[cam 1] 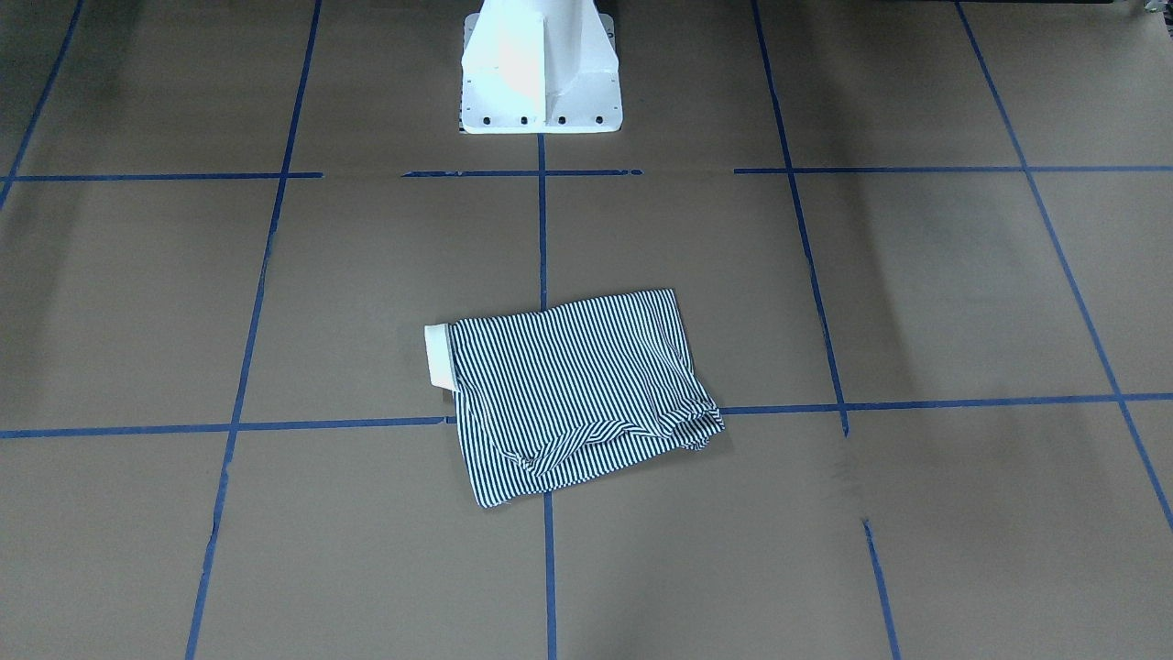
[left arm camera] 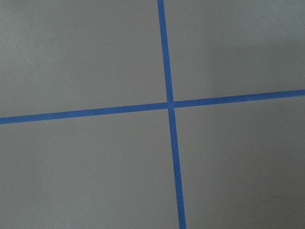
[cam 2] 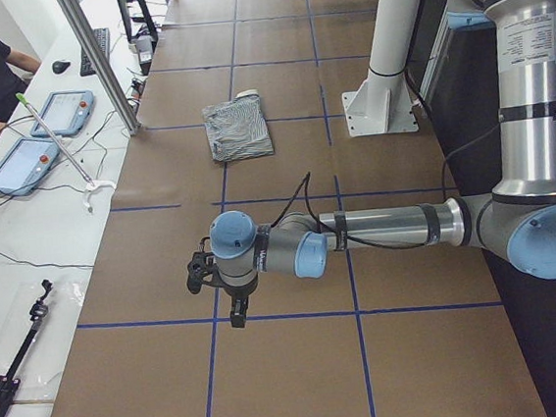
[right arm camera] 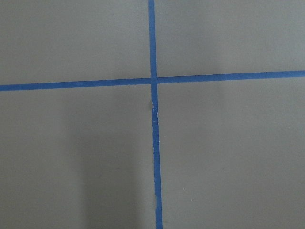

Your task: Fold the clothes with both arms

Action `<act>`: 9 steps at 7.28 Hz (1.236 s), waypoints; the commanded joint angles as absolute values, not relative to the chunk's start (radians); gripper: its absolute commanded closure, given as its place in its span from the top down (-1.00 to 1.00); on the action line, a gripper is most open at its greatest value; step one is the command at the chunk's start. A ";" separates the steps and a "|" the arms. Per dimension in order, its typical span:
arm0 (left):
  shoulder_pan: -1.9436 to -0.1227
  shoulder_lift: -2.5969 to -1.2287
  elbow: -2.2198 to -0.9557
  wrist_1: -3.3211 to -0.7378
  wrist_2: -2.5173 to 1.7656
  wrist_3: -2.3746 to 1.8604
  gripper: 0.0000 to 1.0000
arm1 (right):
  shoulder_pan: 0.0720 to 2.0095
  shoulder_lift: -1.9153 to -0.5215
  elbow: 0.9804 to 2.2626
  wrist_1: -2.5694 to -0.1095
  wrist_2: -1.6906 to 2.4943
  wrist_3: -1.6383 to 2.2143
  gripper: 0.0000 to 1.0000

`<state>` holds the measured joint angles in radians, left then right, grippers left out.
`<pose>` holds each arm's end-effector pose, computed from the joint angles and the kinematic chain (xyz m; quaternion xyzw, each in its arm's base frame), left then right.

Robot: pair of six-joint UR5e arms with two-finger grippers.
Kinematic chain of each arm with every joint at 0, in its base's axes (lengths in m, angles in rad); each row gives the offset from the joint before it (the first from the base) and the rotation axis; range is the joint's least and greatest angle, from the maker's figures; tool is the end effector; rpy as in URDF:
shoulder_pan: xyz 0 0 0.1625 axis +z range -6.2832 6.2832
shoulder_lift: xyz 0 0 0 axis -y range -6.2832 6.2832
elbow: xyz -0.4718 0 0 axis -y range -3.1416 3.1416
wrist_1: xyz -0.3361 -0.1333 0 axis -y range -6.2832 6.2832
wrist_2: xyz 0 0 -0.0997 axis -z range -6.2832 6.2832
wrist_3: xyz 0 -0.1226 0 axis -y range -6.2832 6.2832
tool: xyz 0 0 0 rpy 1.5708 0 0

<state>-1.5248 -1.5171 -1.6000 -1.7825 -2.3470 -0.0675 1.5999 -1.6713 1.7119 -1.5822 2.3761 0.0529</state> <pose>-0.0278 -0.4266 0.7093 0.0650 0.3811 0.0255 0.9219 0.0562 -0.3892 0.7003 0.0088 -0.3919 0.0320 0.9194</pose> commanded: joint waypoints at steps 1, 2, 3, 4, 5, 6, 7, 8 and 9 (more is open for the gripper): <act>-1.525 -1.517 -1.600 -1.782 -2.347 -0.067 1.00 | 1.600 -1.671 1.712 -1.582 2.376 0.054 1.00; -1.525 -1.517 -1.600 -1.784 -2.347 -0.067 1.00 | 1.600 -1.671 1.712 -1.582 2.376 0.054 1.00; -1.525 -1.517 -1.600 -1.784 -2.347 -0.067 1.00 | 1.600 -1.672 1.712 -1.582 2.378 0.054 1.00; -1.525 -1.517 -1.597 -1.784 -2.349 -0.067 1.00 | 1.600 -1.672 1.712 -1.582 2.379 0.054 1.00; -1.525 -1.517 -1.595 -1.784 -2.349 -0.067 1.00 | 1.600 -1.672 1.710 -1.582 2.390 0.052 1.00; -1.525 -1.517 -1.595 -1.784 -2.349 -0.067 1.00 | 1.600 -1.672 1.710 -1.580 2.390 0.052 1.00; -1.525 -1.517 -1.595 -1.784 -2.349 -0.066 1.00 | 1.600 -1.672 1.709 -1.580 2.390 0.052 1.00; -1.525 -1.517 -1.595 -1.784 -2.349 -0.066 1.00 | 1.600 -1.674 1.706 -1.578 2.390 0.052 1.00; -1.525 -1.517 -1.594 -1.784 -2.349 -0.066 1.00 | 1.600 -1.674 1.706 -1.580 2.390 0.052 1.00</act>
